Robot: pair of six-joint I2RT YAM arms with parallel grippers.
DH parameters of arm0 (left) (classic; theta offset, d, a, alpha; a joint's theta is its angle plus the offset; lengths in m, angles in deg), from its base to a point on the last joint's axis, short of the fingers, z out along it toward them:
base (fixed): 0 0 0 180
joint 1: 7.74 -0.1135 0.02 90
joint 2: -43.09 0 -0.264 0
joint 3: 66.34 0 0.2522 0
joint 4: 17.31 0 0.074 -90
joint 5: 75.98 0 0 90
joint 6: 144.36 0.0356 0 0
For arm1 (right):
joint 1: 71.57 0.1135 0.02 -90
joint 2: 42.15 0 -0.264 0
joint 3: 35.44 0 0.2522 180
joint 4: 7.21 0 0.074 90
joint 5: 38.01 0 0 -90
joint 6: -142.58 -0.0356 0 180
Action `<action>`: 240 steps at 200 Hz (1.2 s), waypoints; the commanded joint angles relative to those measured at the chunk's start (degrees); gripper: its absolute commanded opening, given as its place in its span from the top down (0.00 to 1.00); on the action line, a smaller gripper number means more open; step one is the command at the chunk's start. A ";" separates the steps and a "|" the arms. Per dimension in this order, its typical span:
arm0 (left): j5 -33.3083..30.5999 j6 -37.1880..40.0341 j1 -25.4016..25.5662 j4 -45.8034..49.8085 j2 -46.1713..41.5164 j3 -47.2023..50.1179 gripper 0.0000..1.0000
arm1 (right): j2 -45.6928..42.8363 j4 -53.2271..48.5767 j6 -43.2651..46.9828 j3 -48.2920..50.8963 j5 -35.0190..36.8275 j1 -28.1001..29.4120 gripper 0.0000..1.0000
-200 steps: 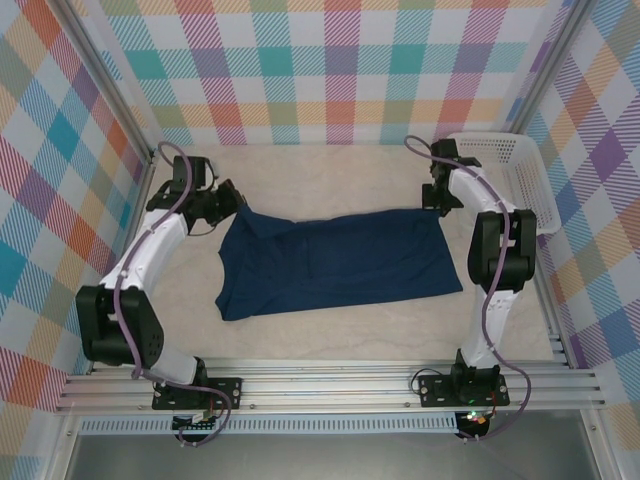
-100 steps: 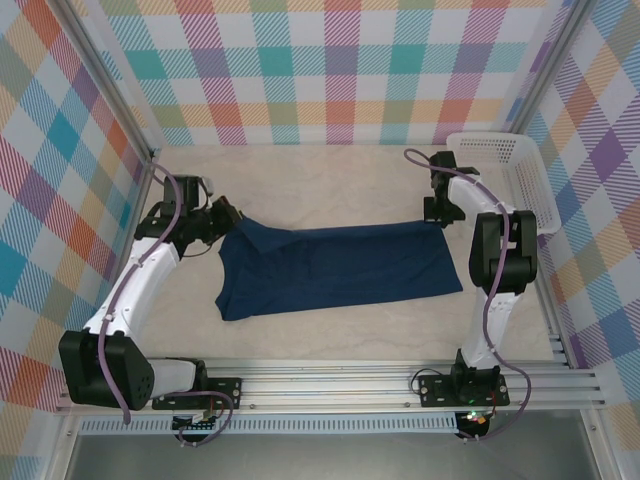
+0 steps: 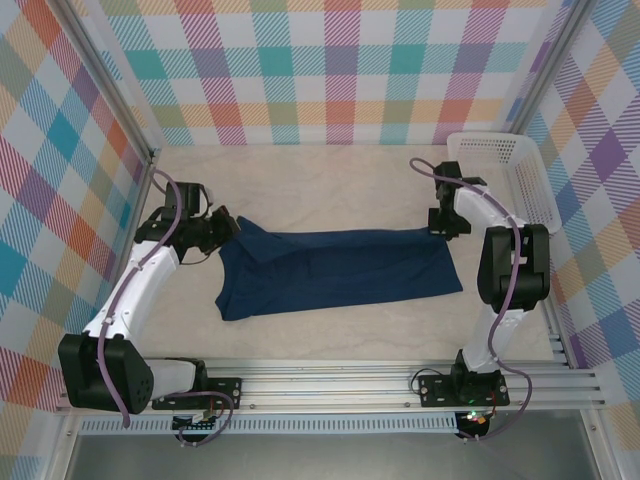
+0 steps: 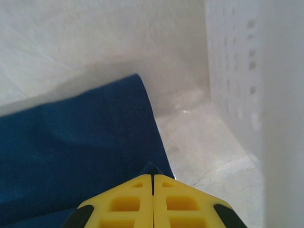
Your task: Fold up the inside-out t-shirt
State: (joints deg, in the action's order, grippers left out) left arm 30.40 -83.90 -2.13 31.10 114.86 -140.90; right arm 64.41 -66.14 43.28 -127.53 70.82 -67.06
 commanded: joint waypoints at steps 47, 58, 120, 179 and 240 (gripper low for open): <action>-0.67 1.23 -0.03 2.65 -2.95 5.28 1.00 | -0.56 -0.61 -2.67 3.79 0.32 1.19 0.92; -0.56 1.09 -0.07 2.55 -3.09 5.95 1.00 | -0.27 -0.65 -2.65 4.10 0.80 1.36 0.92; 1.73 0.52 -0.07 3.49 -5.13 9.29 1.00 | 1.60 -0.04 -2.06 4.54 3.35 1.81 0.89; 5.11 -0.46 -0.07 4.32 -6.28 8.68 1.00 | 1.85 -0.19 -1.55 4.02 4.74 2.05 0.90; 3.86 -1.43 0.60 1.75 -6.15 17.38 1.00 | 1.72 -0.62 -1.39 3.15 4.55 2.56 0.81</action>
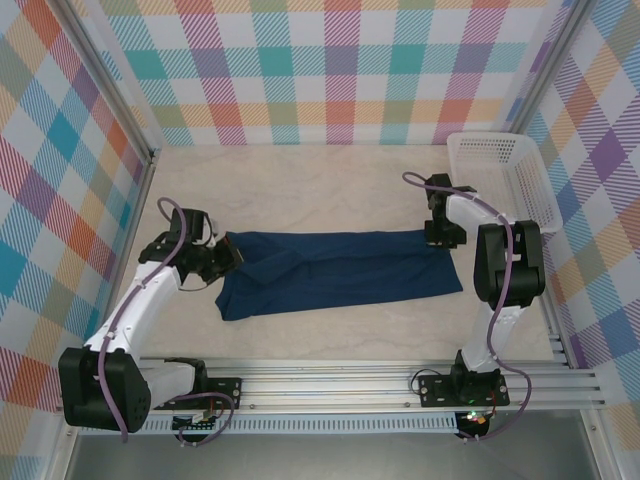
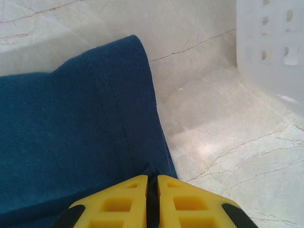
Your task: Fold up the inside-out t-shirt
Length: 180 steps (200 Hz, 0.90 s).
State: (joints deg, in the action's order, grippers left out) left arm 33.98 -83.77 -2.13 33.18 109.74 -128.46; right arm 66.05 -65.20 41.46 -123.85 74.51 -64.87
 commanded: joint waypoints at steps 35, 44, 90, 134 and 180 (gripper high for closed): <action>0.41 -4.34 1.77 -4.24 -0.56 12.23 0.98 | -4.49 0.06 0.44 -1.50 -5.26 2.08 0.61; 0.22 -4.65 1.95 -4.77 -0.56 12.86 0.94 | -5.93 1.02 0.41 -1.35 -6.61 2.93 0.59; -7.76 -2.69 1.95 -0.78 -6.20 8.36 0.57 | -14.79 8.88 0.22 3.61 -25.13 14.75 0.55; -13.07 -0.52 1.78 -9.28 0.36 2.34 0.47 | -8.54 25.62 -13.03 4.31 -42.51 35.69 0.55; -7.30 -2.61 1.69 -23.62 19.38 -4.68 0.48 | 3.49 33.14 -23.62 -2.57 -44.36 41.62 0.64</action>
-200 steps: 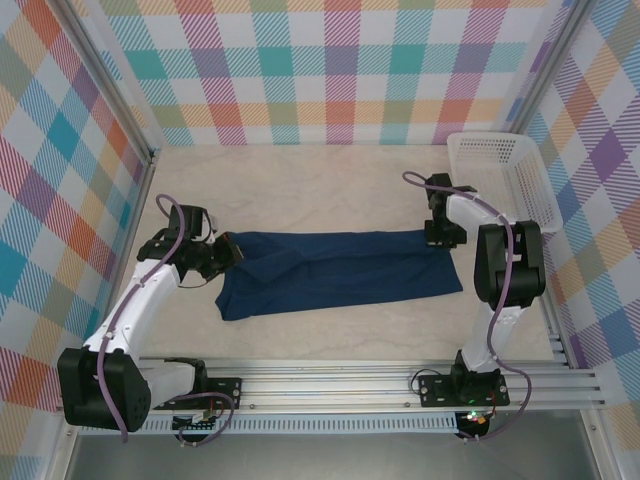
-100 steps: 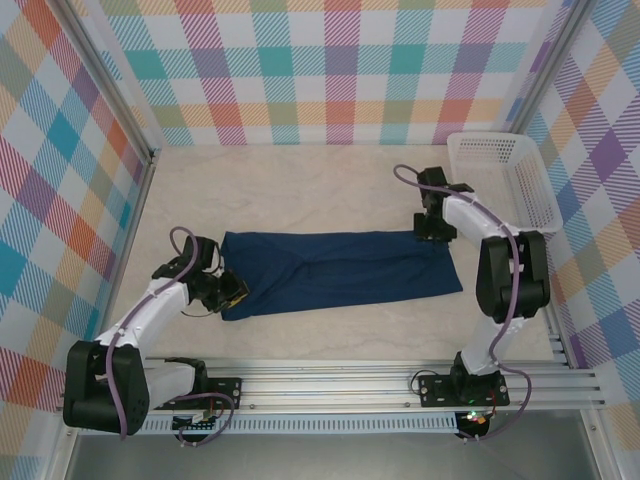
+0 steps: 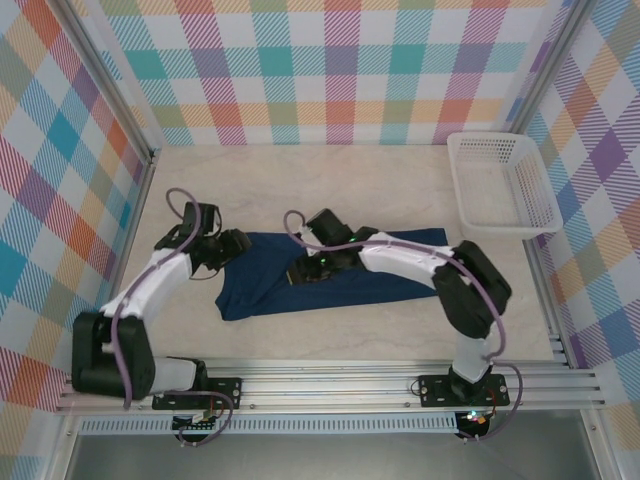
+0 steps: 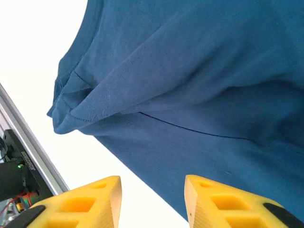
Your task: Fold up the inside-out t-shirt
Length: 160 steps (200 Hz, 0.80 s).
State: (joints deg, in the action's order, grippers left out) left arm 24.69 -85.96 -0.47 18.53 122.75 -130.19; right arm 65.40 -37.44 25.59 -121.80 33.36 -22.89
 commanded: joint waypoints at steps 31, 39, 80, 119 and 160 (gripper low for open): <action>2.96 -0.05 -0.06 -11.03 15.81 -7.61 0.48 | 9.94 1.08 -9.67 -9.48 -1.73 0.18 0.65; 3.58 -0.24 -0.06 -11.75 17.29 -8.03 0.49 | 10.96 0.57 -10.04 -9.93 -1.37 0.35 0.65; 3.39 0.13 -0.05 -12.33 20.34 -8.50 0.49 | 13.69 -0.50 -11.18 -11.24 -1.02 0.86 0.63; 2.93 0.45 -0.06 -12.42 21.63 -8.68 0.49 | 13.12 -2.25 -11.45 -10.16 0.61 1.09 0.63; 2.24 0.93 -0.06 -11.98 22.06 -9.07 0.49 | 14.11 -1.72 -12.63 -10.40 1.96 1.63 0.62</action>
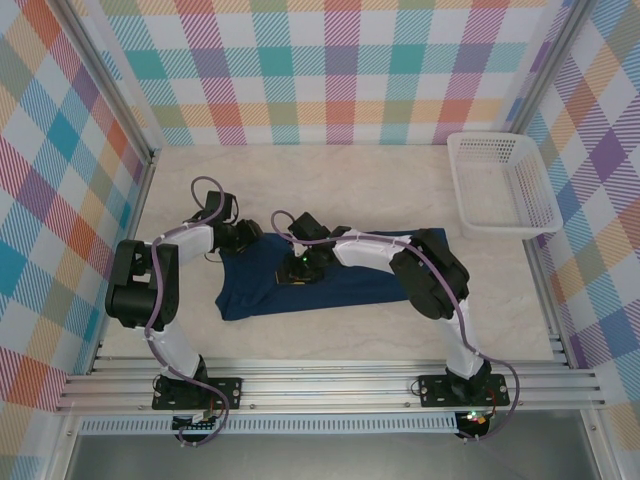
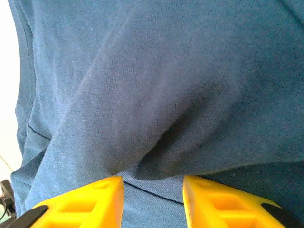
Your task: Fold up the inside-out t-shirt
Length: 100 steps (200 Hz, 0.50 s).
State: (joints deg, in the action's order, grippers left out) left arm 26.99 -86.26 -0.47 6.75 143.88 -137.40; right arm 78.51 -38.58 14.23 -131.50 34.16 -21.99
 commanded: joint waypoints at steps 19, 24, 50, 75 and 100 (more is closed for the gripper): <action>-0.57 1.31 -0.06 -0.02 1.15 -1.88 0.49 | 2.10 -1.11 -1.53 -2.06 1.94 0.82 0.63; -0.57 1.40 -0.05 -0.02 1.16 -1.79 0.49 | 2.17 -0.79 -1.68 -2.12 2.16 0.93 0.63; -0.67 1.56 0.01 -0.20 1.84 -1.45 0.49 | 2.41 -1.04 -2.42 -2.78 3.65 0.87 0.66; -0.58 1.67 -0.06 -0.55 2.17 -0.98 0.49 | 2.47 -0.82 -3.17 -3.07 4.77 1.02 0.72; -0.69 1.88 -0.05 -0.67 2.80 -0.88 0.50 | 2.81 -0.54 -3.68 -3.68 5.43 1.13 0.79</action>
State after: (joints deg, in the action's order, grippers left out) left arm 26.81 -85.85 -0.47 6.62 145.13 -137.77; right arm 79.87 -38.80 11.61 -133.25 38.10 -21.55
